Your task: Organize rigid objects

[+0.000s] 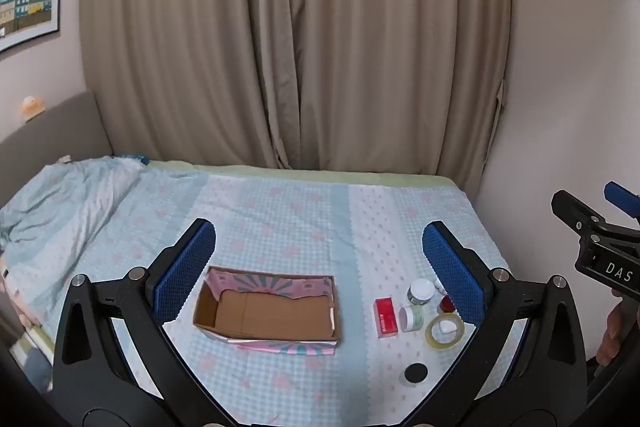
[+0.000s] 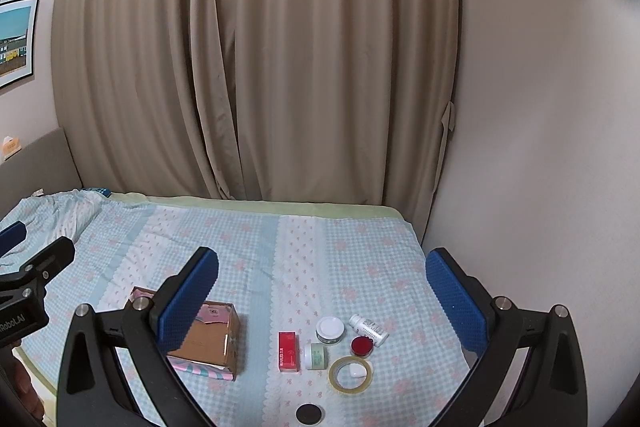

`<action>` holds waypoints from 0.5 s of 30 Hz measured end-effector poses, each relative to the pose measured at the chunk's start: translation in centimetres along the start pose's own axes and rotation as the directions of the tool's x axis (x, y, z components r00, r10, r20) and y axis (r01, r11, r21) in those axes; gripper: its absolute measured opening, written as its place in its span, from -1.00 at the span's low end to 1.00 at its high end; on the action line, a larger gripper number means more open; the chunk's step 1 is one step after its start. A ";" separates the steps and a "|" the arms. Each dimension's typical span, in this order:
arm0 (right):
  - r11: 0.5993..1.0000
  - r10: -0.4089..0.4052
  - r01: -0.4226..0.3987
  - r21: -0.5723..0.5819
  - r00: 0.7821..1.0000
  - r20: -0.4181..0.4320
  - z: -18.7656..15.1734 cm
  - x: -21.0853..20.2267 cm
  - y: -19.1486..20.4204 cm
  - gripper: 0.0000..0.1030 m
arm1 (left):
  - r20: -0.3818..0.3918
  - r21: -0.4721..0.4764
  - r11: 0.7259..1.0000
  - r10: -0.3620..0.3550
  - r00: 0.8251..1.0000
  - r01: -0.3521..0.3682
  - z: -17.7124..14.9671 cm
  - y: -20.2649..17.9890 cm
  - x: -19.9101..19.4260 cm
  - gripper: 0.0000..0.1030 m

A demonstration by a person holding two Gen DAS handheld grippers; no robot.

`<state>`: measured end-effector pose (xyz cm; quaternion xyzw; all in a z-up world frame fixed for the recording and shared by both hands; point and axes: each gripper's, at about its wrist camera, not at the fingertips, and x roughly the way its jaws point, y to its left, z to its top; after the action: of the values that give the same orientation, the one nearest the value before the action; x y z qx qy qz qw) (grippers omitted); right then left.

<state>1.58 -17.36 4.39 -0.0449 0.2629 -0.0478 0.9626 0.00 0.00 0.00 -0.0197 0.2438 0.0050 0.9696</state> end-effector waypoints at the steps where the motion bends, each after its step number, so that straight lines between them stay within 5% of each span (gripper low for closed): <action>1: 1.000 0.000 0.000 0.002 1.000 0.000 0.1 -0.1 0.0 1.00 | -0.001 -0.001 1.000 -0.001 1.000 0.001 0.0 0.0 0.0 0.99; 15: 1.000 -0.001 0.001 0.013 1.000 -0.004 0.4 -0.5 -0.2 1.00 | 0.000 0.000 1.000 -0.004 1.000 0.004 0.3 0.0 0.1 0.99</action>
<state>1.35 -17.50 4.97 -0.0388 0.2644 -0.0499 0.9623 0.25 0.03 0.16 -0.0201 0.2440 0.0031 0.9696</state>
